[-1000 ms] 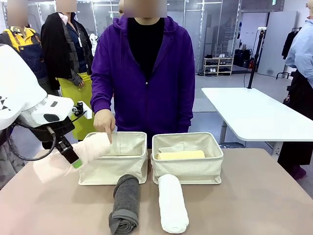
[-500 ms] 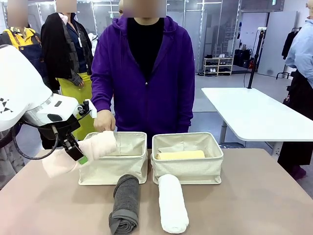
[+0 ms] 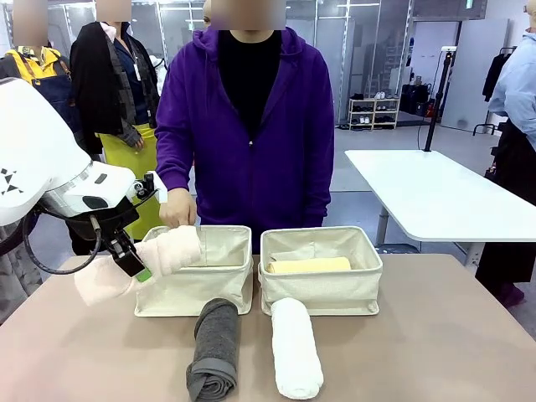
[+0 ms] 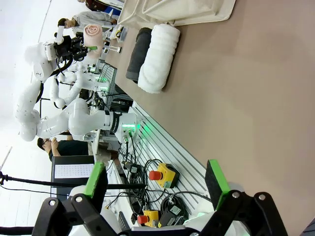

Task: Divide the towels into two baskets.
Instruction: Pick up one hotel-folded towel from the bottom of the table and place it in the Fabric basket indicated by the person.

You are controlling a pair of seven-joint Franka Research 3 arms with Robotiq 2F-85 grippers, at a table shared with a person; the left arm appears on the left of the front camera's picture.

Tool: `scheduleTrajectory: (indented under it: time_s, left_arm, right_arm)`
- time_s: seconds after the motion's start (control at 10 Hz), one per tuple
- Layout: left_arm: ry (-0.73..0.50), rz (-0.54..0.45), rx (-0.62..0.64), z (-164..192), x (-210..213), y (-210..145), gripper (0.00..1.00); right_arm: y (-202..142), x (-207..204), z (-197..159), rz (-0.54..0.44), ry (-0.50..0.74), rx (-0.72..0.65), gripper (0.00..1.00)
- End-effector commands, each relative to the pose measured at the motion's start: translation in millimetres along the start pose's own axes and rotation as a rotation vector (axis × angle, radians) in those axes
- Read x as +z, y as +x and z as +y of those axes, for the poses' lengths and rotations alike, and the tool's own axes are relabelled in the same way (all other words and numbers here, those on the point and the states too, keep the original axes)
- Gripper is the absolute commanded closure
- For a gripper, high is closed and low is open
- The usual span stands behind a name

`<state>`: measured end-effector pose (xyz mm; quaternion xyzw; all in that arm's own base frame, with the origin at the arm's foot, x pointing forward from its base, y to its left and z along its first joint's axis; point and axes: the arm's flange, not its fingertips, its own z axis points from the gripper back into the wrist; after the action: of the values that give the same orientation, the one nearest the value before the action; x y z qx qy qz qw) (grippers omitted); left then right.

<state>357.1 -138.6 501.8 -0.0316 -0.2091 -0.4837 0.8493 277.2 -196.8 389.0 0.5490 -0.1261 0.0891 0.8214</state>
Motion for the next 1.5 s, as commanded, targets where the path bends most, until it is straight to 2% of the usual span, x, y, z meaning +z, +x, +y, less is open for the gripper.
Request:
scheduleTrajectory:
  time_s: [0.0, 0.1, 0.2, 0.4, 0.6, 0.8, 0.9, 1.2, 1.4]
  left_arm:
    - [0.0, 0.0, 0.001, 0, 0, 0, 0.54]
    - [0.041, -0.001, -0.243, 0, 11, 25, 0.54]
    - [0.031, 0.032, -0.352, 11, 14, 45, 0.54]
    - [-0.016, 0.065, -0.486, 32, -1, 75, 0.54]
    - [-0.013, 0.087, -0.532, 52, -18, 88, 0.54]
    - [0.032, 0.034, -0.598, 83, -39, 92, 0.54]
    - [0.039, 0.071, -0.586, 103, -52, 91, 0.54]
    - [0.009, -0.017, -0.56, 132, -81, 110, 0.54]
    - [-0.017, 0.003, -0.554, 141, -104, 122, 0.54]
  right_arm:
    - [-2, 0, 2, 0.004, -0.018, -0.008, 0.0]
    - [-2, 0, 2, 0.004, -0.018, -0.008, 0.0]
    - [-2, 0, 2, 0.004, -0.018, -0.008, 0.0]
    - [-2, 0, 2, 0.004, -0.018, -0.008, 0.0]
    - [-2, 0, 2, 0.004, -0.018, -0.008, 0.0]
    - [-2, 0, 2, 0.004, -0.018, -0.008, 0.0]
    - [-2, 0, 2, 0.004, -0.018, -0.008, 0.0]
    - [-2, 0, 2, 0.004, -0.018, -0.008, 0.0]
    - [-2, 0, 2, 0.004, -0.018, -0.008, 0.0]
